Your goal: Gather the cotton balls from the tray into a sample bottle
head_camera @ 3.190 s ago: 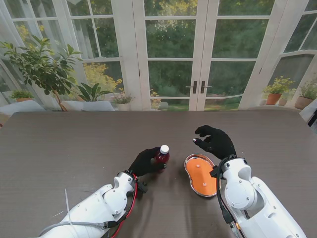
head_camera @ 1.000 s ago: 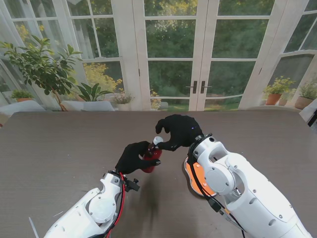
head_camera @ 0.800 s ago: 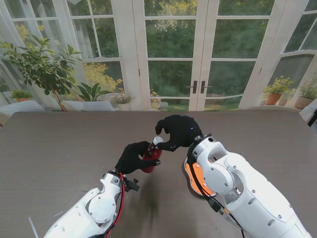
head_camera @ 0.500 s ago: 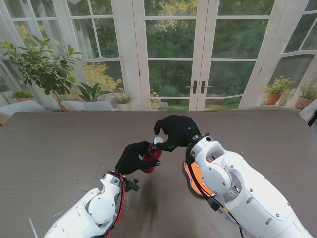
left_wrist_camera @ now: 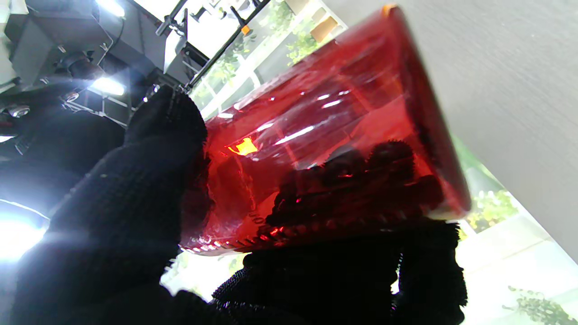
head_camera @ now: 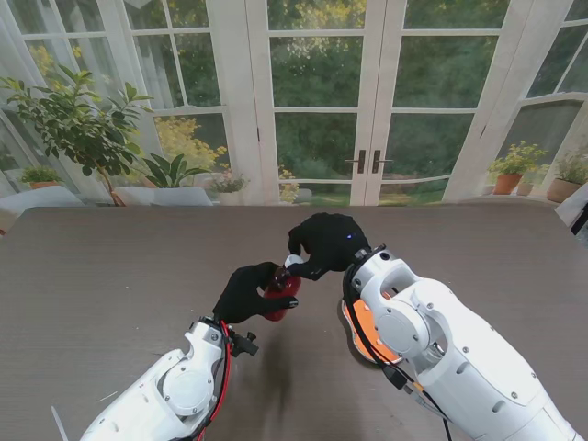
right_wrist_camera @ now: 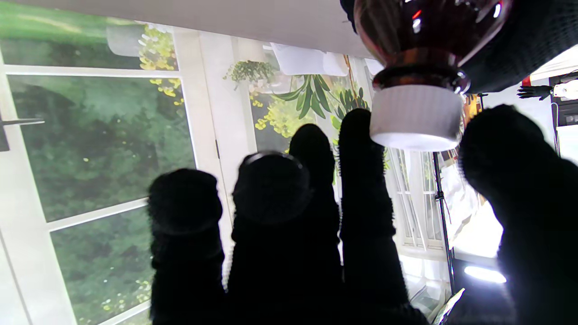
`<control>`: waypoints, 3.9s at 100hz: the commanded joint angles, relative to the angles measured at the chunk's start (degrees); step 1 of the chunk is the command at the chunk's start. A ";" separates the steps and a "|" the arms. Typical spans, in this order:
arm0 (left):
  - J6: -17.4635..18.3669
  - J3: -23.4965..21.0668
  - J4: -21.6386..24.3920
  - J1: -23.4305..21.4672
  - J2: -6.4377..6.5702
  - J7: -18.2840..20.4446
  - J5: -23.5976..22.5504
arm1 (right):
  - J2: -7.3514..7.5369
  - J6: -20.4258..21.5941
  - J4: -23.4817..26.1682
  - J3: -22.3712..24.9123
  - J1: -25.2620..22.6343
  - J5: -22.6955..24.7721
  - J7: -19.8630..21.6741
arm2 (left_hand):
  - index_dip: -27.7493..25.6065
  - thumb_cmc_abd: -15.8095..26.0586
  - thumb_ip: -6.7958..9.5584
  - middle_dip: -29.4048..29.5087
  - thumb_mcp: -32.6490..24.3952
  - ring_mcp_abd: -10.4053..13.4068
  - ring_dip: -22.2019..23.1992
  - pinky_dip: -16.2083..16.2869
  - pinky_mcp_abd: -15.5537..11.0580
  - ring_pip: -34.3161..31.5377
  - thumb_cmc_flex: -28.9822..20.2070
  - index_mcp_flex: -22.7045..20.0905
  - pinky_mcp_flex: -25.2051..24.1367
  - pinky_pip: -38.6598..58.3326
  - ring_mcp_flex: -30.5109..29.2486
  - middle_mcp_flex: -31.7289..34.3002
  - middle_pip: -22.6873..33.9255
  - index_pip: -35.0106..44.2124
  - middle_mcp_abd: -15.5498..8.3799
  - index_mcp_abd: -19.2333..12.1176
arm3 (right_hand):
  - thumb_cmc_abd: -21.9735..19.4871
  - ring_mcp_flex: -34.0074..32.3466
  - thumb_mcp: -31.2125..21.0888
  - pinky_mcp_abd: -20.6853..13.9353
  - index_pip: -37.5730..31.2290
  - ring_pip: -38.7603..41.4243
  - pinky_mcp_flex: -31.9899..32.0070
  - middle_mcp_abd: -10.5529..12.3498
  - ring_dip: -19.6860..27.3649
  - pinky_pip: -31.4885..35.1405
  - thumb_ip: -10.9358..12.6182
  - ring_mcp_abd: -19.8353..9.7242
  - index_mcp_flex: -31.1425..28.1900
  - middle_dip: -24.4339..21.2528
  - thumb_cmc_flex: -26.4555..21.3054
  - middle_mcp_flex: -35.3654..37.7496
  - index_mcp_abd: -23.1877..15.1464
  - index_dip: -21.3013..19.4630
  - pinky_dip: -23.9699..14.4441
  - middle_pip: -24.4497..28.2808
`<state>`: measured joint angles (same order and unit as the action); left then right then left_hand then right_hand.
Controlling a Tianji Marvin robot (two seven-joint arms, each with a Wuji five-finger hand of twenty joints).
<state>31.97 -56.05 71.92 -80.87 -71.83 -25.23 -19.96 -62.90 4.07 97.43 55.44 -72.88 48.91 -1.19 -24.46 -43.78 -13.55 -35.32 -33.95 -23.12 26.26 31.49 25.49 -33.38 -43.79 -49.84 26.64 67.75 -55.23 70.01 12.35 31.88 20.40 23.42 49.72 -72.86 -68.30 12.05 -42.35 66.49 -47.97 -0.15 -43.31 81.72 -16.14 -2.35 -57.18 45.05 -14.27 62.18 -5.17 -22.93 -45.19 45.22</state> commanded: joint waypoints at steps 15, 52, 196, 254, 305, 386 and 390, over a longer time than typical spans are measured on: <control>-0.18 -0.28 0.73 -0.19 0.00 1.12 0.05 | -0.03 1.34 -0.29 -0.39 0.16 -0.30 0.79 | -2.80 9.91 3.61 -1.96 -13.70 -0.33 1.24 0.50 -1.85 -1.52 -13.82 -8.43 0.37 1.35 -2.32 6.06 6.33 13.93 -7.06 -12.40 | 3.14 -2.84 -2.10 -1.37 -11.51 2.28 -0.62 2.17 -0.51 3.11 -6.53 -2.14 -0.41 0.47 -6.43 2.36 -3.64 8.42 0.29 -0.43; -0.69 -0.36 1.33 -0.36 0.12 1.50 0.19 | -0.29 3.48 -0.22 -0.21 -0.31 -2.13 -0.18 | -2.85 9.93 3.58 -1.95 -13.70 -0.48 1.27 0.47 -1.89 -1.43 -13.78 -8.32 0.24 1.23 -2.19 6.00 6.30 13.86 -6.93 -12.34 | 11.64 -2.93 -7.25 -2.52 -13.71 2.10 -1.17 1.71 -0.43 2.44 -6.39 -4.06 3.03 3.10 -15.27 1.83 -1.19 11.70 0.75 -2.24; -1.26 -0.39 2.13 -0.60 0.33 2.40 0.68 | 0.73 -1.76 2.22 -0.15 0.24 3.39 4.37 | -3.05 10.51 3.67 -1.78 -12.93 -0.40 1.38 0.50 -1.86 -1.39 -13.91 -8.23 0.00 1.06 -2.16 5.88 6.48 13.86 -6.85 -12.26 | -5.78 -2.93 2.33 -1.57 0.63 8.54 -2.20 1.18 -2.73 4.77 4.45 -3.67 -4.98 1.34 2.43 0.84 -2.31 -3.36 -2.42 0.28; -1.55 -0.37 2.32 -0.67 0.42 2.73 0.82 | 0.66 1.61 1.54 -0.03 0.59 1.56 4.02 | -3.17 10.53 3.68 -1.84 -12.91 -0.39 1.42 0.49 -1.91 -1.43 -13.97 -8.23 -0.04 0.93 -2.19 5.94 6.58 13.86 -6.97 -12.24 | 3.84 -2.94 -4.42 -2.01 -3.43 8.10 -1.72 3.69 -2.30 3.55 -3.58 -5.03 7.41 4.40 -11.90 4.22 -6.46 9.08 -1.44 -0.85; -1.66 -0.39 2.30 -0.69 0.40 2.54 0.65 | 1.08 3.85 1.93 1.55 0.10 2.92 4.75 | -3.27 10.48 3.65 -1.88 -13.01 -0.50 1.43 0.49 -1.79 -1.43 -13.98 -8.23 -0.13 0.89 -2.09 5.89 6.57 13.86 -6.80 -12.14 | 16.10 -3.01 -9.49 -4.27 7.39 1.06 -0.10 3.53 -0.14 1.10 2.82 -6.00 17.36 0.62 -2.92 -4.28 1.28 3.15 -1.62 -2.56; -1.57 0.03 2.17 -0.49 0.38 2.88 0.96 | 1.20 -2.18 2.86 -0.74 1.15 5.67 6.76 | -3.33 10.53 3.62 -1.89 -12.97 -0.37 1.45 0.54 -1.89 -1.49 -13.89 -8.19 -0.16 0.91 -2.16 5.90 6.61 13.82 -6.93 -12.24 | -13.74 -2.95 10.54 -1.78 0.73 6.84 -1.27 1.15 -2.70 4.14 5.98 -3.31 -3.84 1.08 6.39 0.84 -1.99 -3.86 -4.05 -1.12; -1.57 0.04 2.17 -0.48 0.38 2.88 0.95 | 1.19 -1.93 2.74 -0.83 1.22 5.63 6.62 | -3.34 10.56 3.63 -1.90 -12.98 -0.38 1.45 0.54 -1.89 -1.49 -13.88 -8.23 -0.15 0.91 -2.17 5.91 6.62 13.85 -6.94 -12.21 | -13.24 -2.92 9.05 -1.70 0.35 7.46 -1.44 1.42 -2.85 4.26 5.92 -3.49 -4.61 1.18 5.47 1.58 -2.37 -4.12 -3.91 -0.94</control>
<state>30.42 -56.03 73.81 -81.36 -71.24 -23.35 -19.15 -61.48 1.54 100.37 54.88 -71.70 54.32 4.91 -25.29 -43.80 -13.56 -35.34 -33.95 -23.24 26.30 31.51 25.70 -33.38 -43.79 -49.85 26.69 67.75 -55.23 70.03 13.05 32.14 20.56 23.63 34.97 -72.89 -57.48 9.00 -40.70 71.66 -48.43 0.32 -44.90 82.59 -12.26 -4.89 -59.81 45.45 -7.66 62.31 -6.59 -25.20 -48.25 43.03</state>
